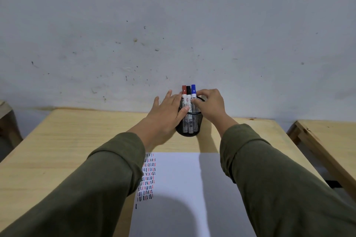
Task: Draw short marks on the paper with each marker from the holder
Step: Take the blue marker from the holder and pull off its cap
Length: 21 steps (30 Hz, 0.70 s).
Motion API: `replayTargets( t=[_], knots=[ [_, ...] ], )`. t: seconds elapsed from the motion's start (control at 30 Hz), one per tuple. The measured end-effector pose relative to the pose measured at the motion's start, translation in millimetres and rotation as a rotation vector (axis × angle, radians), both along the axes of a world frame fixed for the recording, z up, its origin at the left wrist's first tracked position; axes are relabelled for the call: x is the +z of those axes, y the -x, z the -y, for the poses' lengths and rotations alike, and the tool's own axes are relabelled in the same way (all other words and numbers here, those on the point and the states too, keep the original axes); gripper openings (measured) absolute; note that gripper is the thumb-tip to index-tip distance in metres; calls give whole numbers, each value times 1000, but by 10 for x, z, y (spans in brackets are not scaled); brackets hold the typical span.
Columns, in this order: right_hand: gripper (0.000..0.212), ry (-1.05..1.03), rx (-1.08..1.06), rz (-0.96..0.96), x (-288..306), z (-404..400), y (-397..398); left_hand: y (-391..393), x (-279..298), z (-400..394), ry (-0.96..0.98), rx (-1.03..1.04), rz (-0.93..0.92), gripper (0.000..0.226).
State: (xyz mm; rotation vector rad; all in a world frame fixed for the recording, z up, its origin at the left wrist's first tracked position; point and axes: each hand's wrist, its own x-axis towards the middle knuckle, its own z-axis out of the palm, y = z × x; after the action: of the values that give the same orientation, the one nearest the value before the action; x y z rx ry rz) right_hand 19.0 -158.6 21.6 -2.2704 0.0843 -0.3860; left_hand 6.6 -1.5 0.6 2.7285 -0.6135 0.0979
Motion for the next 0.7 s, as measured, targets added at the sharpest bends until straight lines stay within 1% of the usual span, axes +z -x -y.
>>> replayTargets(
  t=[0.17,0.3,0.43,0.5,0.57,0.7],
  knots=[
    [21,-70,-32,7,18,-30,32,5,37,6,-37,14,-11,61],
    [22,-134,-30,34,51,-25,34,29,54,8,-20,29,-33,64],
    [23,-246,-8,103,284,25,116,76,147,-17,-28,65,-26,71],
    [18,-321,10,161,461,57,184,109,258,-42,-4,96,38,69],
    [14,-377,24,229,637,76,266,153,417,-68,54,117,136,62],
    [14,-384,68,291,843,51,500,308,804,-94,252,80,329,47]
  ],
)
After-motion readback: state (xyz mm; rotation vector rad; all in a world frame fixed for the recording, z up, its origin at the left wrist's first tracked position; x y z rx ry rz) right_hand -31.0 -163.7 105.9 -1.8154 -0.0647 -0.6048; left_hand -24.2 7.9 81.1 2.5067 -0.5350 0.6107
